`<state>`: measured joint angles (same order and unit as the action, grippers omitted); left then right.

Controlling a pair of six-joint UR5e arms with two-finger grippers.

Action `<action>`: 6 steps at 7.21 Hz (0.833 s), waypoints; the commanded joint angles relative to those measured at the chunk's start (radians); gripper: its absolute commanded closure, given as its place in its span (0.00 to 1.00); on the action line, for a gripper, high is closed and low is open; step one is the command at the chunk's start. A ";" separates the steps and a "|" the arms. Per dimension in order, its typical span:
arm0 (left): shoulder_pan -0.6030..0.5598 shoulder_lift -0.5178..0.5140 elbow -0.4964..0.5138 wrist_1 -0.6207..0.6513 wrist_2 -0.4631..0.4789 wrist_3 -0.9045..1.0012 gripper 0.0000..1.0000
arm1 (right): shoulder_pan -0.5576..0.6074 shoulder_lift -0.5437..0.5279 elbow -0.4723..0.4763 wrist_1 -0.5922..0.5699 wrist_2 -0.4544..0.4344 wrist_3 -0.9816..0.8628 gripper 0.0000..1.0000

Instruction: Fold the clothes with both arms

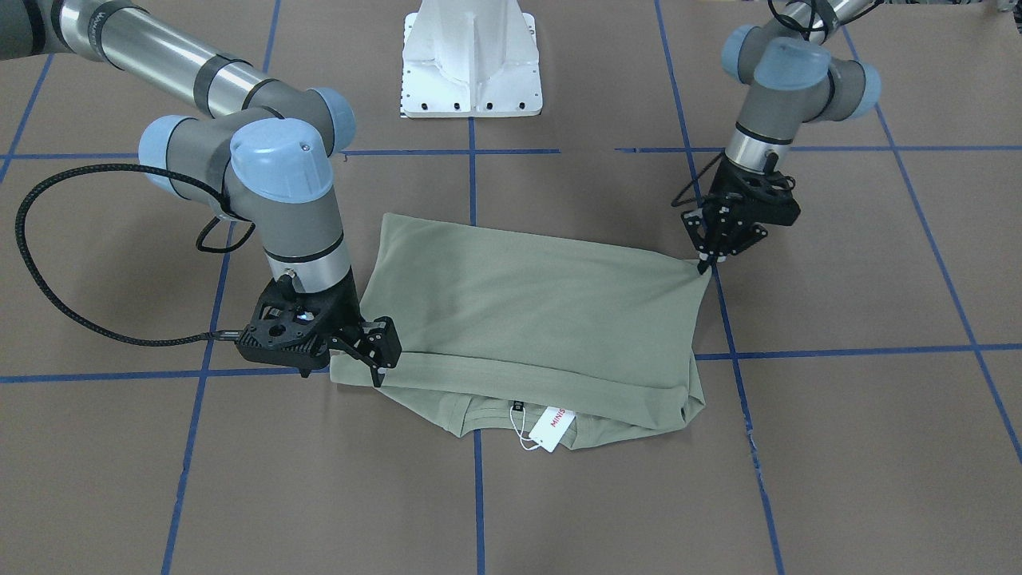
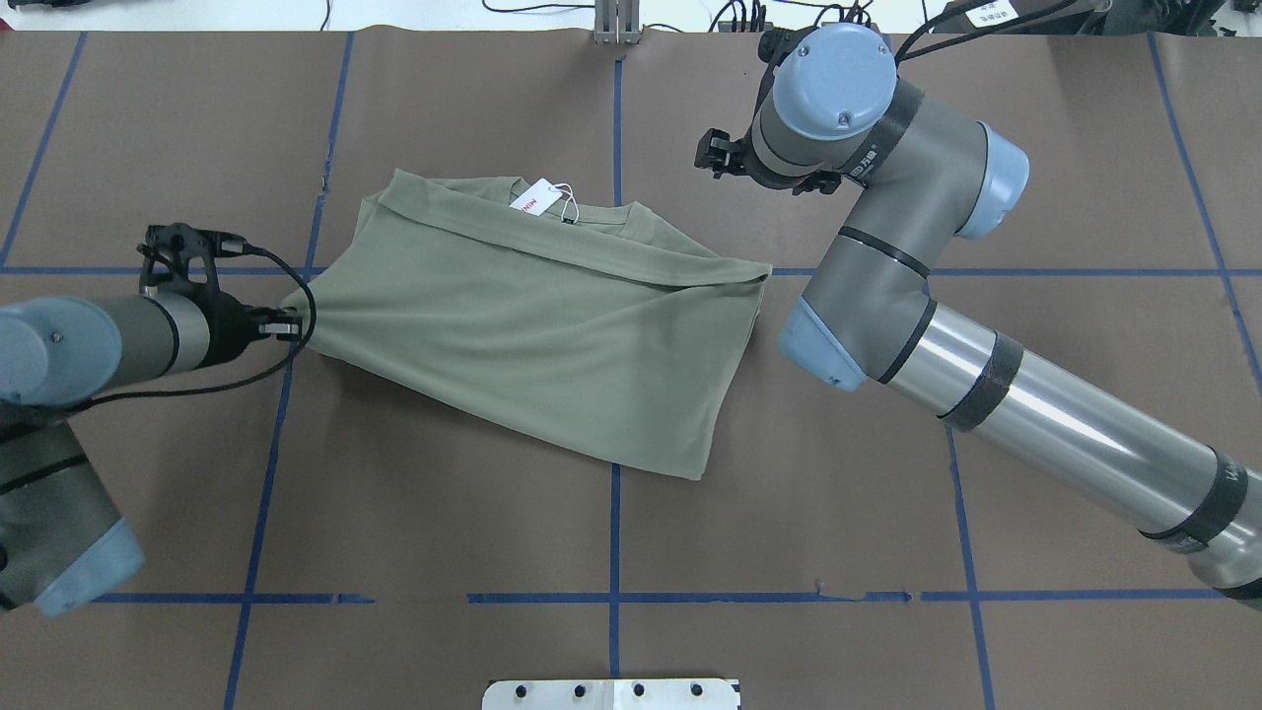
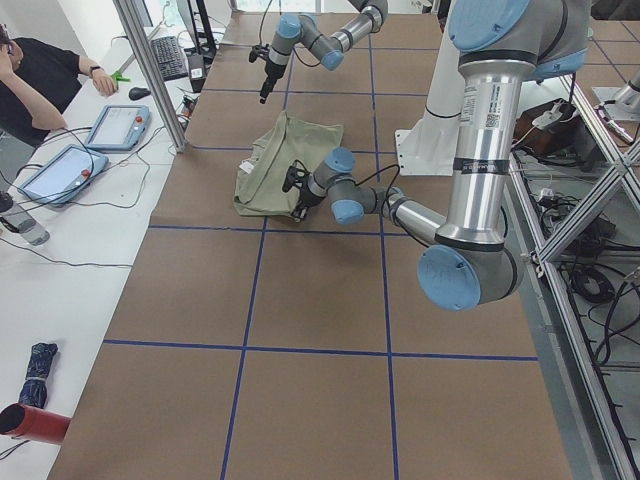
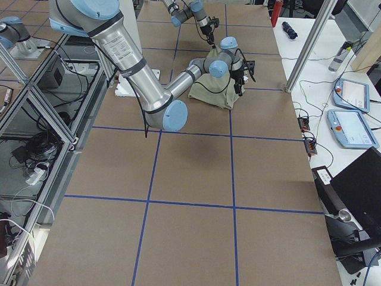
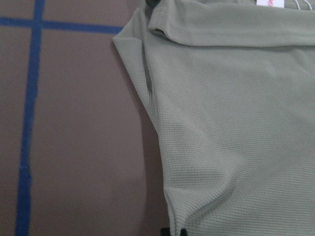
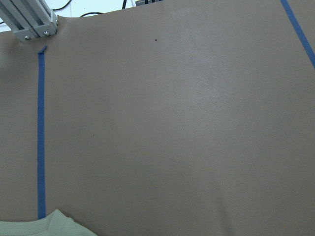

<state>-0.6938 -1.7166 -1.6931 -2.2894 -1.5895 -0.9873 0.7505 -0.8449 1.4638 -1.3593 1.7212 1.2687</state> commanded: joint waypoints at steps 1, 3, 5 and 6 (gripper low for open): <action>-0.155 -0.302 0.387 -0.001 0.002 0.136 1.00 | -0.003 0.001 0.000 0.000 0.000 0.006 0.00; -0.223 -0.554 0.759 -0.117 0.005 0.220 1.00 | -0.003 0.003 0.007 0.000 0.001 0.006 0.00; -0.254 -0.571 0.791 -0.125 0.000 0.321 1.00 | -0.013 0.003 0.010 0.000 0.001 0.008 0.00; -0.254 -0.564 0.764 -0.145 -0.003 0.322 0.01 | -0.042 0.012 0.009 0.002 -0.008 0.020 0.00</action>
<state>-0.9404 -2.2782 -0.9220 -2.4148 -1.5885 -0.6898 0.7331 -0.8396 1.4729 -1.3587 1.7203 1.2789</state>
